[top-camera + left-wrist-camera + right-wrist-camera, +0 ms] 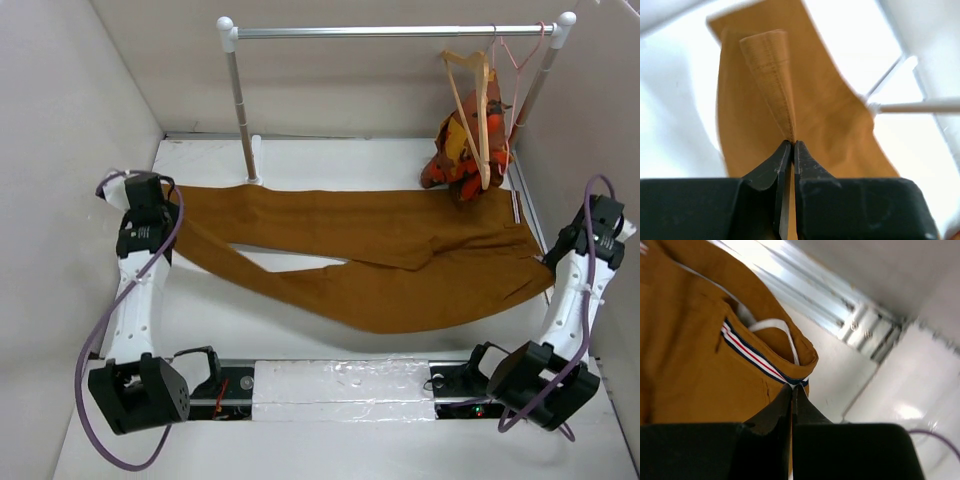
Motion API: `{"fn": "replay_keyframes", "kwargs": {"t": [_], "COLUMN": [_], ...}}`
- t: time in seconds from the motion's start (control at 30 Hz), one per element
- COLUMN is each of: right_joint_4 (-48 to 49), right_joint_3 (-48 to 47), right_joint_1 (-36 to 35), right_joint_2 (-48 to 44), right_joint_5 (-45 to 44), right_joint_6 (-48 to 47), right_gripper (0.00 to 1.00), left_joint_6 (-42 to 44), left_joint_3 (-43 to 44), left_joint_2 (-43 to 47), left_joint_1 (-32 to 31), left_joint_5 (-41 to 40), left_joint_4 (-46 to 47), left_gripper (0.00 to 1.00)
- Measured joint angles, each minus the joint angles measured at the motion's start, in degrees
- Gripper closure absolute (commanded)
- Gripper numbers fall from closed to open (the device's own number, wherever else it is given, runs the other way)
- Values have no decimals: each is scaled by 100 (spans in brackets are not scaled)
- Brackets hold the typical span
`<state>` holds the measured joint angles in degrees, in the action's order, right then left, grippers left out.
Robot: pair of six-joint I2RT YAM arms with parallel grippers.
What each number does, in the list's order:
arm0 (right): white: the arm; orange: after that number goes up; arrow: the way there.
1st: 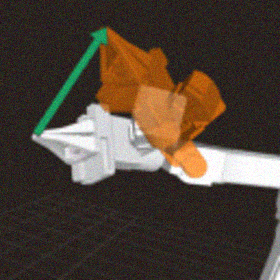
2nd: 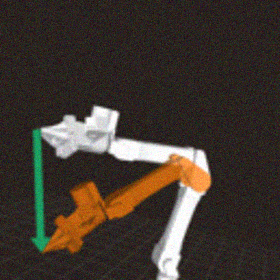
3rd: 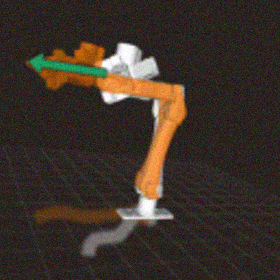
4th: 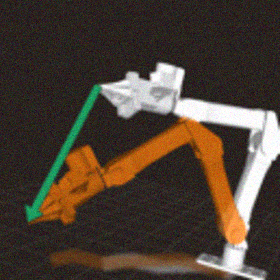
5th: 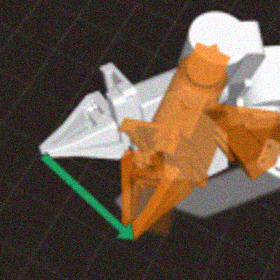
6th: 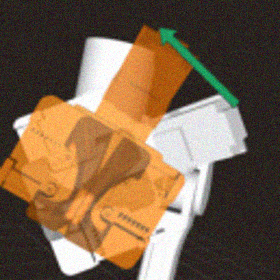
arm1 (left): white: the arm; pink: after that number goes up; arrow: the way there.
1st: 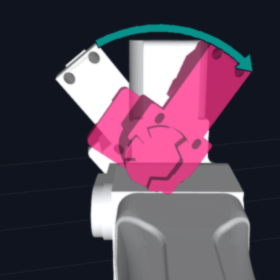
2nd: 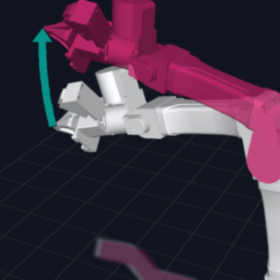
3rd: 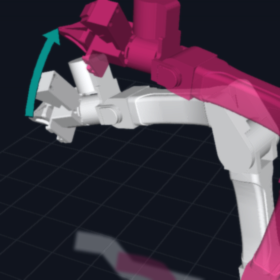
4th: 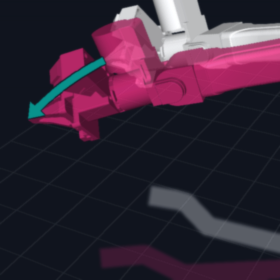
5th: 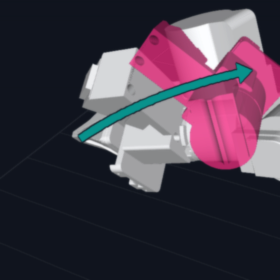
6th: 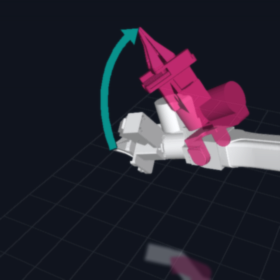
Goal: Place the trousers on the hanger
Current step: Fold the trousers at the center of the board.
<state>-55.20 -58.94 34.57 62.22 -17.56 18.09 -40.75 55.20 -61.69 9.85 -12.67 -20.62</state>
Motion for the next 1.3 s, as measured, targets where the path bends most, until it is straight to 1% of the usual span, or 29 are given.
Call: {"fn": "replay_keyframes", "kwargs": {"t": [0.13,0.27,0.47,0.6,0.73,0.8,0.87,1.0,1.1,1.17,1.2,1.23,1.27,1.3], "right_joint_4": [-157,-181,107,197,275,315,448,680,802,929,955,949,960,1104], "right_joint_3": [-1019,-1716,-2542,-3344,-4481,-4986,-5453,-6011,-6317,-6415,-6419,-6391,-6308,-6030], "right_joint_1": [-133,-153,-258,-402,-702,-846,-892,-938,-1012,-1080,-1117,-1152,-1178,-1191], "right_joint_2": [203,774,2446,3770,4911,5294,5615,6083,6428,6599,6651,6660,6634,6502], "right_joint_5": [68,199,651,942,1204,1222,1222,1147,1075,1054,1056,1067,1088,1137], "right_joint_6": [-304,-511,-584,-579,-586,-597,-605,-610,-610,-610,-610,-610,-623,-638], "right_gripper": [100,100,100,100,100,100,100,100,100,100,100,100,99,94], "left_joint_6": [-7,-11,46,155,275,380,520,750,811,841,861,890,927,964], "left_joint_3": [756,984,1130,1591,2494,2839,3456,4857,5858,6314,6443,6522,6559,6566], "left_joint_2": [-413,-876,-1742,-2229,-2898,-3204,-3663,-4937,-5899,-6400,-6572,-6688,-6763,-6791], "left_joint_1": [0,0,-2,-9,-37,-72,-125,-264,-356,-380,-385,-387,-387,-385], "left_joint_5": [-374,-807,-1414,-1827,-2179,-2400,-2636,-3021,-3147,-3152,-3147,-3119,-3062,-2992], "left_joint_4": [-170,-289,-555,-737,-914,-1001,-1113,-1126,-1316,-1368,-1388,-1403,-1410,-1434], "left_gripper": [100,100,100,100,100,100,100,100,100,100,98,84,72,61]}}
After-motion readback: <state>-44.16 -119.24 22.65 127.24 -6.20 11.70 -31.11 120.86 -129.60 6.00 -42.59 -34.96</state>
